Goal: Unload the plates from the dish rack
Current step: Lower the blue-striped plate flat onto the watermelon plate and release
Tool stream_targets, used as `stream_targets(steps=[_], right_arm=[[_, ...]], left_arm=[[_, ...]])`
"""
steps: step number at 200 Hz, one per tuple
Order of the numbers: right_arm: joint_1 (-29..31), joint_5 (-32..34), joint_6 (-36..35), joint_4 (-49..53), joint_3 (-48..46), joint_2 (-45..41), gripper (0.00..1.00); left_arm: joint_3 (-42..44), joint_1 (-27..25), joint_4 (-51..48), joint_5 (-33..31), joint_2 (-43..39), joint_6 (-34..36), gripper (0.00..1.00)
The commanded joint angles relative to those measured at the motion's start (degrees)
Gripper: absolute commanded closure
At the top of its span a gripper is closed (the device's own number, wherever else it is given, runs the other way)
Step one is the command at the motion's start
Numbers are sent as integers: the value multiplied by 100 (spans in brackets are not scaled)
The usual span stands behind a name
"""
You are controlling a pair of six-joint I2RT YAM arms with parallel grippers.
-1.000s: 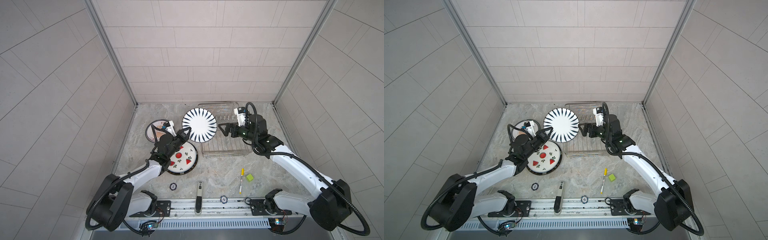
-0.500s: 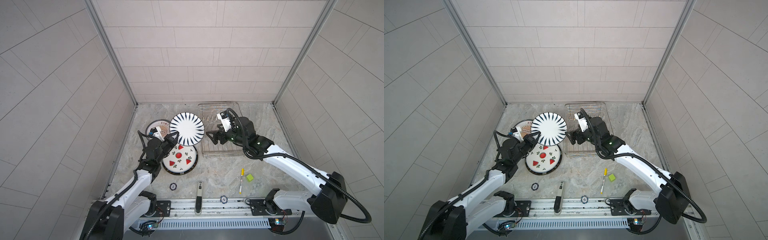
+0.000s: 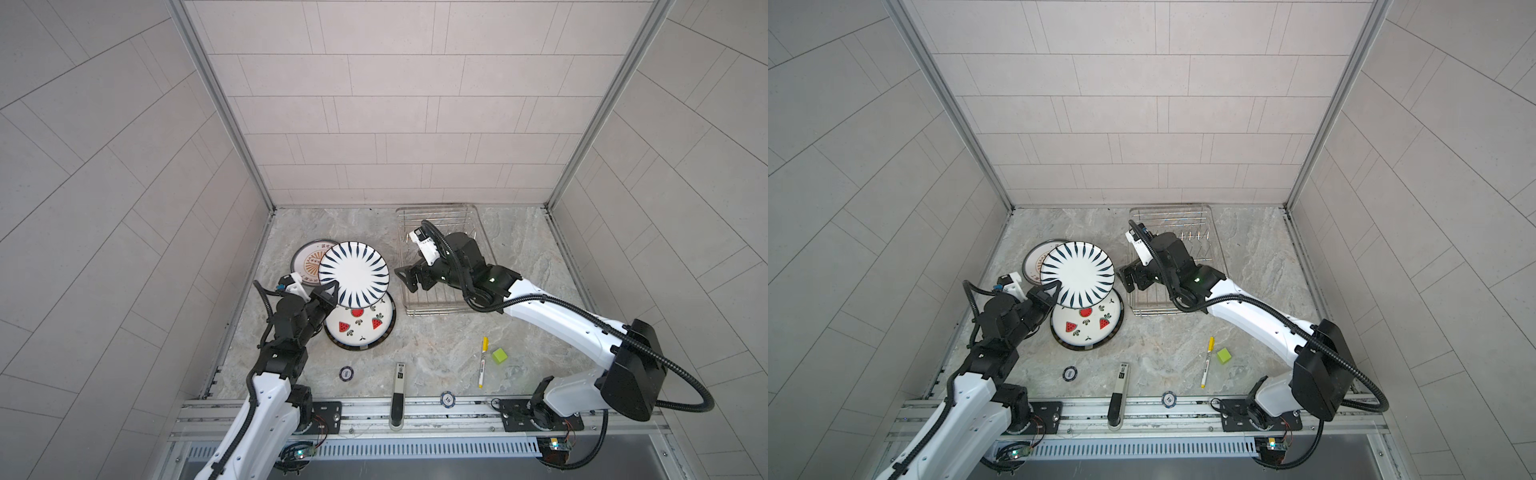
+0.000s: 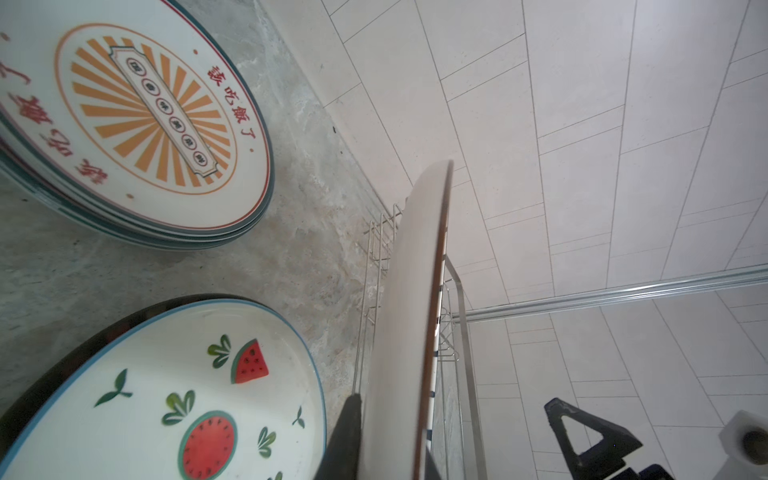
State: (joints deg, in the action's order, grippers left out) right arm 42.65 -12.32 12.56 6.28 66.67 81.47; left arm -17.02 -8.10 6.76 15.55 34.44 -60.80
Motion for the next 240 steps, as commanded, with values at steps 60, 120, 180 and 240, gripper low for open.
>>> stream_targets(steps=[60, 120, 180, 240], right_arm=[[622, 388, -815, 65, 390, 490, 3], [845, 510, -1007, 535, 936, 1052, 0], [920, 285, -982, 666, 1115, 1388, 1], [955, -197, -738, 666, 1357, 1867, 2]], left_arm=[[54, 145, -609, 87, -609, 222, 89], [479, 204, -554, 340, -719, 78, 88], [846, 221, -630, 323, -1022, -52, 87], [1100, 229, -817, 255, -1436, -164, 84]])
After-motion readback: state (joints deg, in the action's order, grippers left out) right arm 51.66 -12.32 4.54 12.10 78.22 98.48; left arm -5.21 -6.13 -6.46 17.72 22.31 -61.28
